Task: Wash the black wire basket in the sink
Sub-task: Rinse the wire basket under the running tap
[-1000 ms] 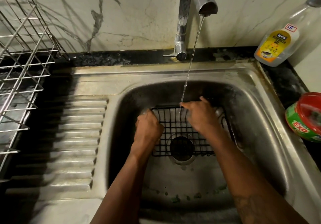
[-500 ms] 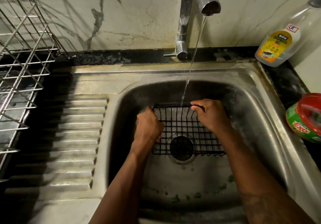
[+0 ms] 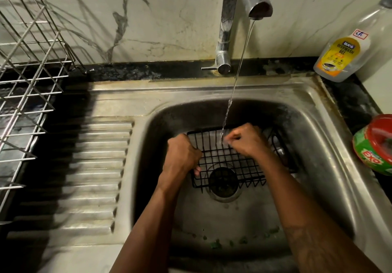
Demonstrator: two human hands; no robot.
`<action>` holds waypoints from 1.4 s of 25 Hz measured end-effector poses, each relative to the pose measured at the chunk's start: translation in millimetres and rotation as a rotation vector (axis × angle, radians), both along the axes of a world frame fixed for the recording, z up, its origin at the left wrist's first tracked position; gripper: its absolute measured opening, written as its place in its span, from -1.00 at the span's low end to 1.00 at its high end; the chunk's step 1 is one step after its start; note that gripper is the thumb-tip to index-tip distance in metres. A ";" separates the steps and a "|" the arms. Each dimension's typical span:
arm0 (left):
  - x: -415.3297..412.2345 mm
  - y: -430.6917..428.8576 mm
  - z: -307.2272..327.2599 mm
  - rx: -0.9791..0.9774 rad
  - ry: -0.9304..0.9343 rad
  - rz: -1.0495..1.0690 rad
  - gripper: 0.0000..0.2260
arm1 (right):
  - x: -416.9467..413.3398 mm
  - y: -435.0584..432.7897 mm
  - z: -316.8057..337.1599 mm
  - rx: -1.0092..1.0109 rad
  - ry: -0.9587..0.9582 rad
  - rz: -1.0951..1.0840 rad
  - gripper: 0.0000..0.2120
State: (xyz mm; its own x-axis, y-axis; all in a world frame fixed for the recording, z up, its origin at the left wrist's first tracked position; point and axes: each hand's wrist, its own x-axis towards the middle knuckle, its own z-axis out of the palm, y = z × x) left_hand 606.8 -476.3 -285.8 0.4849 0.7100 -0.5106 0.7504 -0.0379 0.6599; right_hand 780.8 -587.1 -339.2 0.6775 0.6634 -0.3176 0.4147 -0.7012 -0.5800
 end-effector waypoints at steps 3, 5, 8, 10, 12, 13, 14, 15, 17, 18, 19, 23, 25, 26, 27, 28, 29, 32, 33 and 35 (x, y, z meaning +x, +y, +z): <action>0.3 -0.9 -0.7 -0.007 0.018 -0.016 -0.96 | 18.5 -23.4 8.8 -0.050 -0.168 -0.147 -0.87; 1.6 -3.8 0.5 -0.012 0.026 -0.058 -0.91 | 7.0 -15.5 13.5 -0.143 -0.215 -0.004 -0.89; 4.0 -5.2 -4.3 0.067 0.028 -0.124 -0.93 | -31.8 20.1 16.5 -0.092 -0.100 0.335 -0.87; 3.0 -3.6 -4.2 0.113 0.032 -0.124 -0.87 | -47.5 38.3 13.3 0.010 -0.006 0.420 -0.90; -0.4 0.4 -4.0 0.113 0.031 -0.101 -0.86 | -48.7 41.4 9.3 0.106 0.079 0.387 -0.91; -3.3 1.6 -2.1 0.107 0.030 -0.084 -0.87 | -40.8 36.9 5.6 0.129 0.101 0.330 -0.88; -7.1 3.7 -0.6 0.122 0.037 -0.063 -0.87 | -30.3 28.9 5.2 0.118 0.089 0.269 -0.86; -10.1 5.9 1.2 0.148 0.048 -0.041 -0.86 | -17.6 19.5 5.9 0.093 0.059 0.210 -0.85; -15.2 7.5 5.3 0.164 0.067 -0.018 -0.84 | 2.1 -0.2 10.4 0.041 -0.019 0.089 -0.85; -15.8 7.1 6.9 0.170 0.071 -0.018 -0.83 | 6.9 -6.2 12.6 0.026 -0.054 0.046 -0.85; -15.7 6.5 7.6 0.182 0.077 -0.029 -0.80 | 5.9 -7.2 14.4 0.002 -0.098 0.040 -0.85; -11.1 3.6 0.3 0.195 0.114 -0.100 -0.83 | -22.8 22.6 16.8 -0.038 -0.071 0.353 -0.82; -9.9 2.3 -3.5 0.214 0.099 -0.104 -0.90 | -38.0 44.6 20.9 0.056 -0.012 0.420 -0.80; -9.9 2.2 -3.8 0.226 0.087 -0.099 -0.87 | -43.3 51.6 21.6 0.116 0.037 0.407 -0.81; -10.4 2.6 -4.1 0.237 0.076 -0.098 -0.84 | -46.4 54.1 20.7 0.168 0.101 0.376 -0.82; -11.4 2.5 -3.1 0.238 0.062 -0.087 -0.83 | -45.0 51.1 16.6 0.181 0.140 0.350 -0.84; -12.9 3.0 -2.0 0.246 0.059 -0.075 -0.82 | -41.2 43.0 12.4 0.156 0.139 0.331 -0.85; -14.3 3.1 0.2 0.240 0.084 -0.022 -0.85 | -13.3 4.0 6.8 -0.010 -0.008 0.165 -0.88; -13.5 3.6 -2.8 0.235 0.095 -0.026 -0.85 | -3.4 -6.5 9.9 -0.002 -0.050 0.076 -0.87; -12.0 2.7 -8.9 0.231 0.104 -0.043 -0.88 | 5.4 -14.7 18.5 0.081 -0.139 -0.062 -0.84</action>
